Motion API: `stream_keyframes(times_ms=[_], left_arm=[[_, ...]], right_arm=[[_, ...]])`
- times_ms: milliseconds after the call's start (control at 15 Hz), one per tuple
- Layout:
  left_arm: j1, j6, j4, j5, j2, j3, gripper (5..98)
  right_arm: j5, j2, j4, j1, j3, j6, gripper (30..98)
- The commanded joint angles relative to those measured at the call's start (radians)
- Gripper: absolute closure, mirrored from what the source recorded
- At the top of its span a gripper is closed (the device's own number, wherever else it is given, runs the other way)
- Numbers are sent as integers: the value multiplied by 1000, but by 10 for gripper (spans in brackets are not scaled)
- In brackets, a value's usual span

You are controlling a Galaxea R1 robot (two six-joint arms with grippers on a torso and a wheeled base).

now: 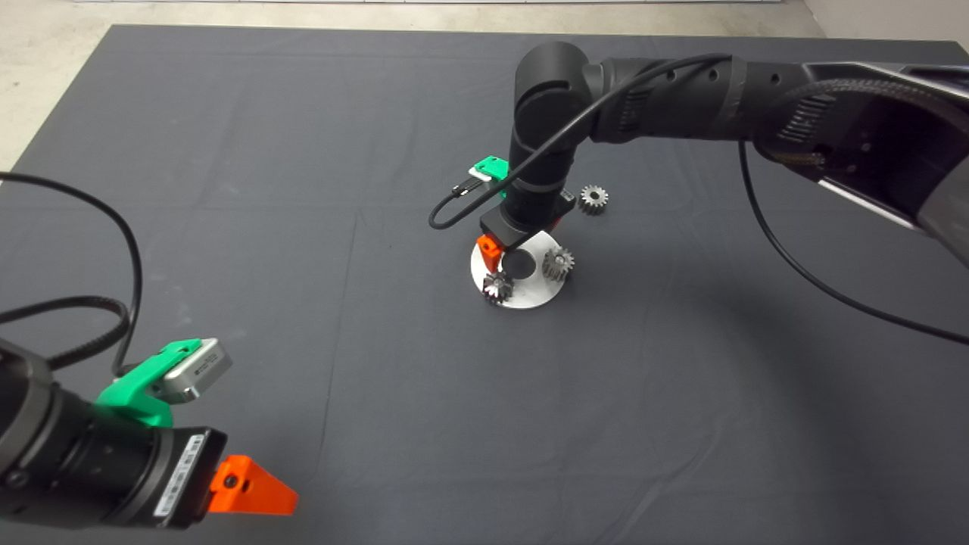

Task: Remove an incorrectly installed larger gear and replace it with the correct smaller gear

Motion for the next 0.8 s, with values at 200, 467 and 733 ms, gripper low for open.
stream_keyframes(times_ms=[200,467,733], left_arm=[[-1,2,3,2,0,10,53],[-1,1,2,0,-1,10,53],[-1,1,2,-1,-1,10,53]], right_arm=[[-110,13,-63,16,-54,-10,308],[-92,13,-65,16,-63,-10,308],[-56,13,-65,15,-77,-8,308]])
